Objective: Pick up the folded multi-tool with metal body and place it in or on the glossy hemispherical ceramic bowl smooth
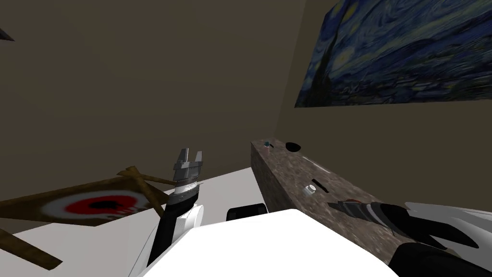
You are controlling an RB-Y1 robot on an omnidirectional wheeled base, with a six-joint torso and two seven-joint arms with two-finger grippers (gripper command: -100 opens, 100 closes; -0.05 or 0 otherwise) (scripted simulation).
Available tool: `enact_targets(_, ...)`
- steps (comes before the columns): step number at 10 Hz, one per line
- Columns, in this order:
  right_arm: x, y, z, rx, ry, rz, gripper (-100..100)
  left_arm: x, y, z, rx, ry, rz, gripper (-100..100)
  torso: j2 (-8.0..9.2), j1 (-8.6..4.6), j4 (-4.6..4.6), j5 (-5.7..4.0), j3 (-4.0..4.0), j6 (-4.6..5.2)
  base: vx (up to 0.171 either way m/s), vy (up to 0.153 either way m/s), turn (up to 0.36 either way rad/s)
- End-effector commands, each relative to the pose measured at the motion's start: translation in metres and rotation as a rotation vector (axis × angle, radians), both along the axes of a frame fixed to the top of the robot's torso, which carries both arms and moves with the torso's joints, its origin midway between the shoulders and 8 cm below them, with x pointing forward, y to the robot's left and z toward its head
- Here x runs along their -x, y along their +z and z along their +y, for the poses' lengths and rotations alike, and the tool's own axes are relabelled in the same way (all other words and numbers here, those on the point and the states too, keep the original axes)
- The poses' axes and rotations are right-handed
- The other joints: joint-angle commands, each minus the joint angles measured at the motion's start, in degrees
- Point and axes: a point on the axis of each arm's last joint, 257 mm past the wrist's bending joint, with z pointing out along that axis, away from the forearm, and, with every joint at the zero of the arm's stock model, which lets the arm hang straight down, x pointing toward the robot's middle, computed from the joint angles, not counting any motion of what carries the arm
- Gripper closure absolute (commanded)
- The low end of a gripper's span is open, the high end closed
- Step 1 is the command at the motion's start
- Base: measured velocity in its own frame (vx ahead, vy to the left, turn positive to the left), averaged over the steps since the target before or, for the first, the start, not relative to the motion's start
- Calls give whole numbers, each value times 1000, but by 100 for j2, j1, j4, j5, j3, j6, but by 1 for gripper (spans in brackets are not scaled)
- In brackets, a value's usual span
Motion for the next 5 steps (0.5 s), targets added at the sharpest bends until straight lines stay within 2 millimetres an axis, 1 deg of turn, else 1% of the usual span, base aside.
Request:
enact_targets(1,11,2,-9,15,18,47,-100,0,0,0,0,0,0,0,0,0,0,0,0,0,54,-81,371)
enact_targets(3,22,4,-14,23,32,92,-100,0,0,0,0,0,0,0,-14,-5,-3,-2,-8,4,63,-73,282)
enact_targets(5,33,5,-16,20,40,130,-100,0,0,0,0,0,0,0,-11,1,-2,-1,-6,5,55,-69,248)
